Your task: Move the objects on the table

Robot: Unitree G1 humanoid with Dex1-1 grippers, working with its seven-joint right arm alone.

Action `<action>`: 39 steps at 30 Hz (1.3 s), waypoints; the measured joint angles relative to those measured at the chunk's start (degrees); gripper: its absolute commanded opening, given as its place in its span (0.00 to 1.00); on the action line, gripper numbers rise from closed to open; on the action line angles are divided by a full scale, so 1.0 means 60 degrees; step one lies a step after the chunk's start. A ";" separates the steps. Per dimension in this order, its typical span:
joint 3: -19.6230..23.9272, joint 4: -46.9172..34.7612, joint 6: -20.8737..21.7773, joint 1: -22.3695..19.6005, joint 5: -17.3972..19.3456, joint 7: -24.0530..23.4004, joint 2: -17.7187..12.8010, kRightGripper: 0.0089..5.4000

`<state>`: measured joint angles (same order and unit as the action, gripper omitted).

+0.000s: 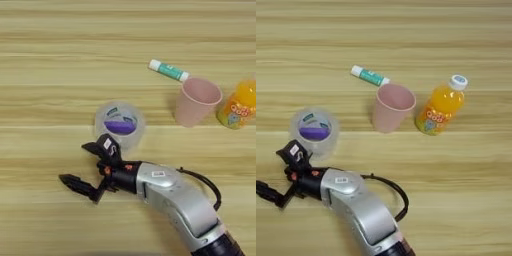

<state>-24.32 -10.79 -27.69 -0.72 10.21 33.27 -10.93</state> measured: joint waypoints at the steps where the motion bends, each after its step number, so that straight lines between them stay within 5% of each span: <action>1: 0.0018 0.0218 0.0215 -0.0052 -0.0136 -0.0092 0.0015 0.99; 22: 0.0851 0.1938 0.1971 -0.0573 -0.1081 -0.1104 0.0573 0.99; 39: 0.1139 0.2334 0.2207 -0.0720 -0.1418 -0.1435 0.0873 0.99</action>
<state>-17.49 3.22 -14.44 -5.04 1.70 24.66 -5.69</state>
